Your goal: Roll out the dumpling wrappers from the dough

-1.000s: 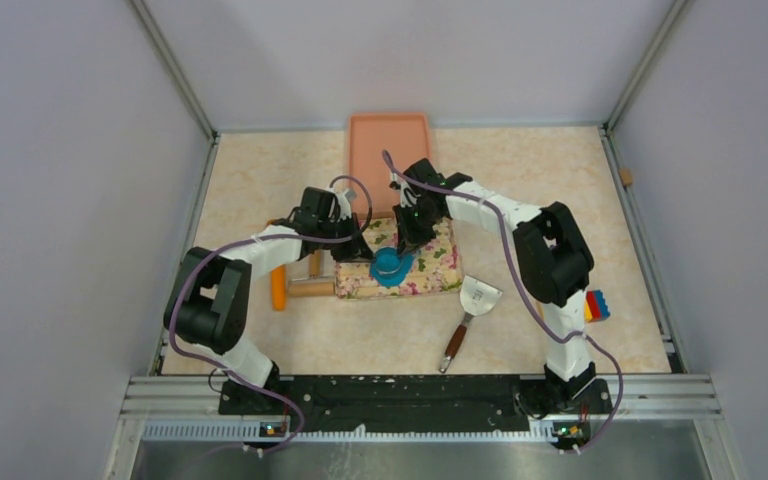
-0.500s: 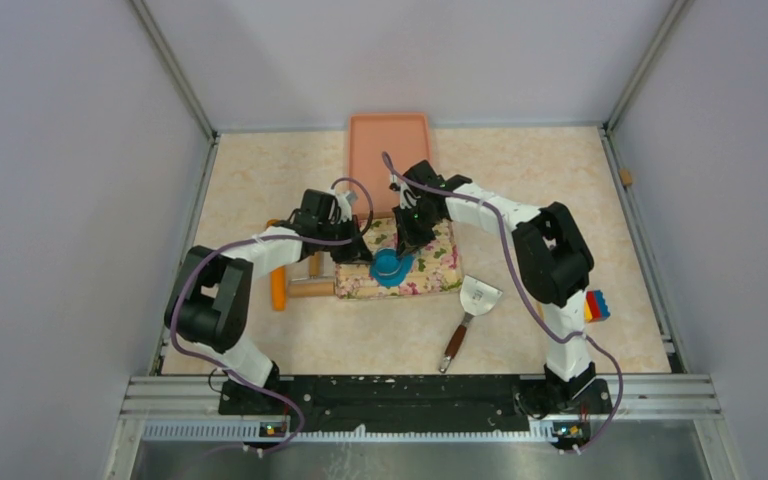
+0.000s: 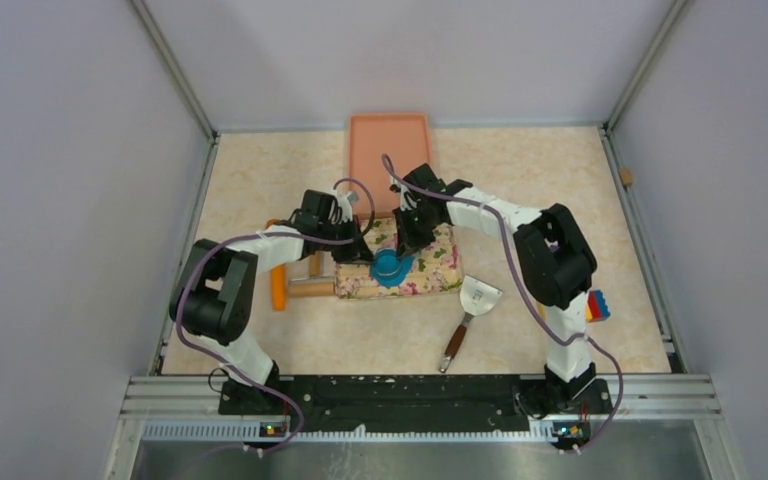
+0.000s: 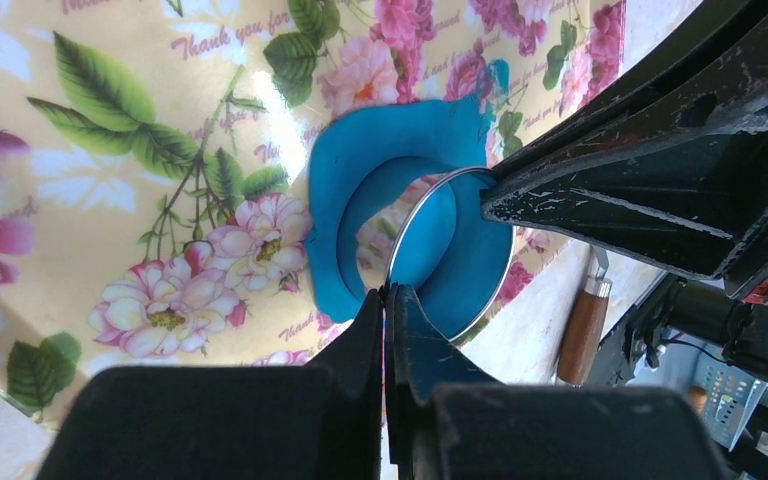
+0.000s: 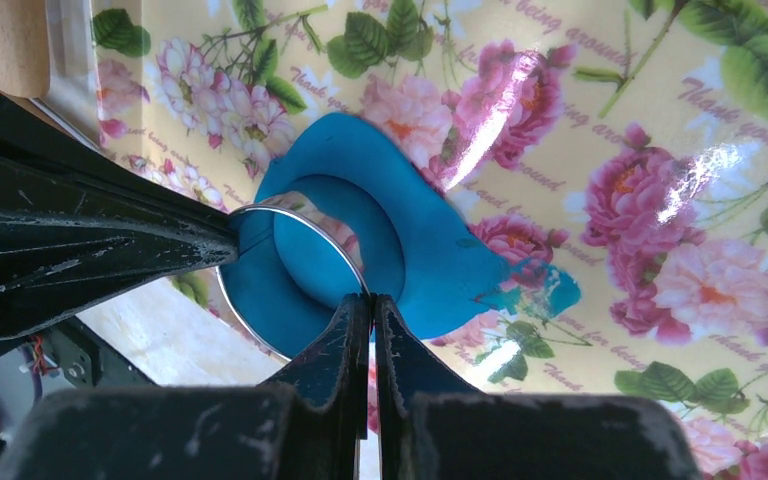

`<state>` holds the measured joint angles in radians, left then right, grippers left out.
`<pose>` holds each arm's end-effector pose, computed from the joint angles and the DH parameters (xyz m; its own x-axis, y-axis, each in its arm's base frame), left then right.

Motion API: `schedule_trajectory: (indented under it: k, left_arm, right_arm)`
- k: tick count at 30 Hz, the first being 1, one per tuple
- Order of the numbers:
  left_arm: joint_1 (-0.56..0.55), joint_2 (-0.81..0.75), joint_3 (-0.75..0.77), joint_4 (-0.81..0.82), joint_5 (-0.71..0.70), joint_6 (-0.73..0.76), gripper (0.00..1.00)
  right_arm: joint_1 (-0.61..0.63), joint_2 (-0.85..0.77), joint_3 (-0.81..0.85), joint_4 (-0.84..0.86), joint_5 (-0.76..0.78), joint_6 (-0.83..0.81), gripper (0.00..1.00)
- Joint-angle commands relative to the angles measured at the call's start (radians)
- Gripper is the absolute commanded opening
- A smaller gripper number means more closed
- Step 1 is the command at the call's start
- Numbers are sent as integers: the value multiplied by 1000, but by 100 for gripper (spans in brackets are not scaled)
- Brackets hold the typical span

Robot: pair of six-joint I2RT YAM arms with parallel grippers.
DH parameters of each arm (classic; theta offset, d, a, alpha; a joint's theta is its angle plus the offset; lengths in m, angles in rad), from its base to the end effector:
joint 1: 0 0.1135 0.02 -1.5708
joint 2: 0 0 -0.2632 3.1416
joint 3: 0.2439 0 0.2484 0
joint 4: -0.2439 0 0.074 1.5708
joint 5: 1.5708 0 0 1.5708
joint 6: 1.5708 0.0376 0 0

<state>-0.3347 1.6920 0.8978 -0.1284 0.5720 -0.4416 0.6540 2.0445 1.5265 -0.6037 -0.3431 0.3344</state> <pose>0.3025 -0.1267 0.1607 -0.9307 -0.0568 -0.3614 0.2070 0.7328 -0.6482 0.3310 0.2696 0.1819 -0.9014 -0.3015 -0.3106 -0.4160 0.8019 0.4287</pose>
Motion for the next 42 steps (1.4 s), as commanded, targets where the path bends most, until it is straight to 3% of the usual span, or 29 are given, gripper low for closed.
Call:
schedule_trajectory:
  k: [1,6,15,28,42]
  left_arm:
    - [-11,91,-103,4,-190,75,0]
    - [-17,91,-138,54,-219,70,0]
    - [-32,179,-100,39,-300,32,0]
    - [-31,238,-109,102,-310,-22,0]
    - [-35,140,-172,10,-336,-91,0]
  right_arm:
    - [30,-1,-105,10,109,-28,0]
    - [30,-37,-209,129,129,7,0]
    - [30,-16,-254,168,150,36,0]
    - [40,-77,-360,194,111,117,0]
    - [12,83,-137,181,167,1,0]
